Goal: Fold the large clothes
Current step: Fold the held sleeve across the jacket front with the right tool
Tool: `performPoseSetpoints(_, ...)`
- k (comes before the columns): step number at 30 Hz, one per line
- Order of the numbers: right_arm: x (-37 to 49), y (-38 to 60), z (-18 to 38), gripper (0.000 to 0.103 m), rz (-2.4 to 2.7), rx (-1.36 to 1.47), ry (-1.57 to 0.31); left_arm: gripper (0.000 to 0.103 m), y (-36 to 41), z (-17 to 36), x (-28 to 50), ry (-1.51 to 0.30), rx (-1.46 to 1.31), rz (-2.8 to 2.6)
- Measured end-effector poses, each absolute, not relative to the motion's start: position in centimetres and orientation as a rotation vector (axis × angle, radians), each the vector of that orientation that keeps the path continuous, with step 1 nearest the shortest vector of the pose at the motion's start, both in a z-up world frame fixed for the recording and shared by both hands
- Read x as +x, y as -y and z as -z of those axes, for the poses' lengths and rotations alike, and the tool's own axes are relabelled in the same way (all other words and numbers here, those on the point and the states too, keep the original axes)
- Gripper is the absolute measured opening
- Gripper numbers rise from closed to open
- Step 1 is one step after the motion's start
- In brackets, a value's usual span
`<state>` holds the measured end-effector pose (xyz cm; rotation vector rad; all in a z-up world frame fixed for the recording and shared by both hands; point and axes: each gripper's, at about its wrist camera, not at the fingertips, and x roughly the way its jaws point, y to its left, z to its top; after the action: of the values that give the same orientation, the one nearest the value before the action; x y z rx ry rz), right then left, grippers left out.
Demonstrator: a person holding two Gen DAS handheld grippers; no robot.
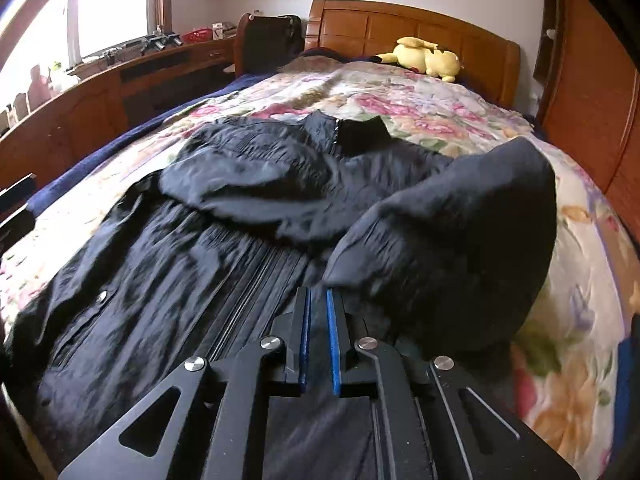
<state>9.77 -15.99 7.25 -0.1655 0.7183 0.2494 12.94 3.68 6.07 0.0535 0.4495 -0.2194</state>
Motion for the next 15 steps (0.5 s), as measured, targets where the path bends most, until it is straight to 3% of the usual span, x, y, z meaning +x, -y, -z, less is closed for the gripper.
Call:
performPoseSetpoints(7,5.5,17.0,-8.3,0.011,-0.213,-0.151,-0.688,0.082,-3.4,-6.7,13.0,-0.442,0.035,0.244)
performPoseSetpoints(9,4.9,17.9,-8.4,0.025,-0.189,-0.129,-0.667,0.082,-3.3,-6.9,12.8,-0.435,0.037,0.248)
performPoseSetpoints(11,4.6,19.0,-8.4,0.055,-0.145,-0.112,-0.645,0.082,-3.2,-7.0,12.6,-0.431,0.042,0.253)
performPoseSetpoints(15,5.0,21.7,-8.4,0.06,-0.04,-0.096,-0.622,0.082,-3.2,-7.0,12.3,-0.43,0.054,0.247)
